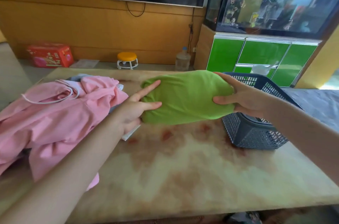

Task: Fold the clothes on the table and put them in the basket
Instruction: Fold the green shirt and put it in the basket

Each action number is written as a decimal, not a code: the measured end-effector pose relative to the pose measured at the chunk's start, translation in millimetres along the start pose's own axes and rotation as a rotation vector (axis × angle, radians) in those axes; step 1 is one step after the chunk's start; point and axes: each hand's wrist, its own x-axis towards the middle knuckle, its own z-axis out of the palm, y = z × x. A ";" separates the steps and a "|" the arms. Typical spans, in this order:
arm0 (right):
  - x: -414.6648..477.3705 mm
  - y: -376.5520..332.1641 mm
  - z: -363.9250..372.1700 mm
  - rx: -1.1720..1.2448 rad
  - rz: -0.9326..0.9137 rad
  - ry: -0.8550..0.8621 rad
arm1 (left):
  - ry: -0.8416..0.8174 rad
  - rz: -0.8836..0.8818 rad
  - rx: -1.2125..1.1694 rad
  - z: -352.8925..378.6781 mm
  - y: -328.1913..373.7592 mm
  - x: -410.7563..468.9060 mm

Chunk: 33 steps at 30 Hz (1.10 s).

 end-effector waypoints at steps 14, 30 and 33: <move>4.6 -17.4 -203.6 -0.069 0.048 0.236 | -0.088 0.067 0.108 174.9 15.0 164.8; 71.0 35.7 -309.5 -0.236 0.261 0.265 | 0.083 -0.091 0.594 264.1 -41.3 293.0; 80.3 43.9 -310.4 -0.247 0.271 0.267 | 0.133 -0.092 0.853 279.2 -50.4 290.6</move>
